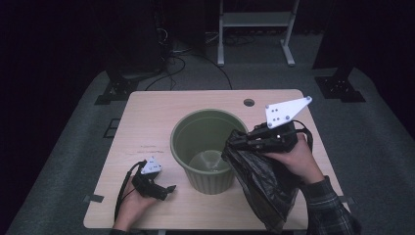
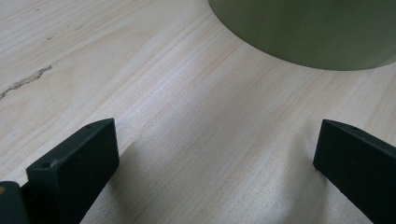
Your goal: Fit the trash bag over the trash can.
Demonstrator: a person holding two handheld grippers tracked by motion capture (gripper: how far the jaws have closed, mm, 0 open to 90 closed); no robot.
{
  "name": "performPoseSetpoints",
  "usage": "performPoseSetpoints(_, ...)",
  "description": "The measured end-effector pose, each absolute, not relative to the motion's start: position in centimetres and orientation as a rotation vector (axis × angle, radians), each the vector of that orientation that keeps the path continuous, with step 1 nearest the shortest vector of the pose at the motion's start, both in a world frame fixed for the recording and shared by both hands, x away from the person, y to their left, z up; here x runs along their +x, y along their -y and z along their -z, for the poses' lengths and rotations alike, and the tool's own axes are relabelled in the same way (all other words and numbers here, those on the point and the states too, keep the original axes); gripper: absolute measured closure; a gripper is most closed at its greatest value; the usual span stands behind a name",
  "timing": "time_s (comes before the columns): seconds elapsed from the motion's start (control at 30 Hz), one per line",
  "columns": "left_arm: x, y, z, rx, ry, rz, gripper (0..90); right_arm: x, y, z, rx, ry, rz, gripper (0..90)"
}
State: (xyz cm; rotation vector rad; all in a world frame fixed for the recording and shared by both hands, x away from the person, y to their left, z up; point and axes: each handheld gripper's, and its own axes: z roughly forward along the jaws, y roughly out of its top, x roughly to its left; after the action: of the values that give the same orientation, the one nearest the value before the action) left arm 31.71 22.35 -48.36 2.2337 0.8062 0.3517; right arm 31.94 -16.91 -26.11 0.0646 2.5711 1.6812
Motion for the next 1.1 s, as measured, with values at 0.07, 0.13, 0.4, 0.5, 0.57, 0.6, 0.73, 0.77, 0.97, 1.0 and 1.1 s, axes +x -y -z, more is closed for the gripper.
performPoseSetpoints(0.07, 31.7, -22.3, 48.4, 2.234, -0.806, -0.352, 0.0, 32.3, 16.4, 25.9, 0.055, -2.576, -1.698, 89.0)
performPoseSetpoints(0.13, 31.7, -22.3, 48.4, 2.234, -0.806, -0.352, 0.0, 32.9, 15.8, 25.6, 0.046, -2.578, -1.726, 89.0)
performPoseSetpoints(0.4, 31.7, -22.3, 48.4, 2.233, -0.807, -0.351, 0.0, 34.4, 13.3, 24.6, 0.02, -2.588, -1.748, 89.0)
performPoseSetpoints(0.5, 31.7, -22.3, 48.4, 2.233, -0.807, -0.352, 0.0, 35.1, 12.3, 24.5, 0.018, -2.592, -1.752, 89.0)
performPoseSetpoints(0.57, 31.7, -22.3, 48.4, 2.234, -0.806, -0.352, 0.0, 35.5, 11.6, 24.4, 0.021, -2.595, -1.755, 89.0)
performPoseSetpoints(0.6, 31.7, -22.3, 48.4, 2.233, -0.807, -0.352, 0.0, 35.7, 11.3, 24.3, 0.015, -2.599, -1.761, 89.0)
performPoseSetpoints(0.73, 31.7, -22.3, 48.4, 2.233, -0.807, -0.352, 0.0, 36.5, 9.6, 24.0, 0.003, -2.601, -1.784, 89.0)
performPoseSetpoints(0.77, 31.7, -22.3, 48.4, 2.234, -0.807, -0.352, 0.0, 36.6, 9.2, 23.9, -0.001, -2.607, -1.787, 89.0)
performPoseSetpoints(0.97, 31.7, -22.3, 48.4, 2.234, -0.806, -0.352, 0.0, 37.4, 7.0, 23.3, -0.046, -2.612, -1.837, 89.0)
performPoseSetpoints(1.0, 31.7, -22.3, 48.4, 2.234, -0.806, -0.352, 0.0, 37.6, 6.5, 23.2, -0.06, -2.611, -1.845, 89.0)
performPoseSetpoints(1.1, 31.7, -22.3, 48.4, 2.234, -0.805, -0.352, 0.0, 38.0, 5.3, 23.3, -0.075, -2.624, -1.858, 89.0)
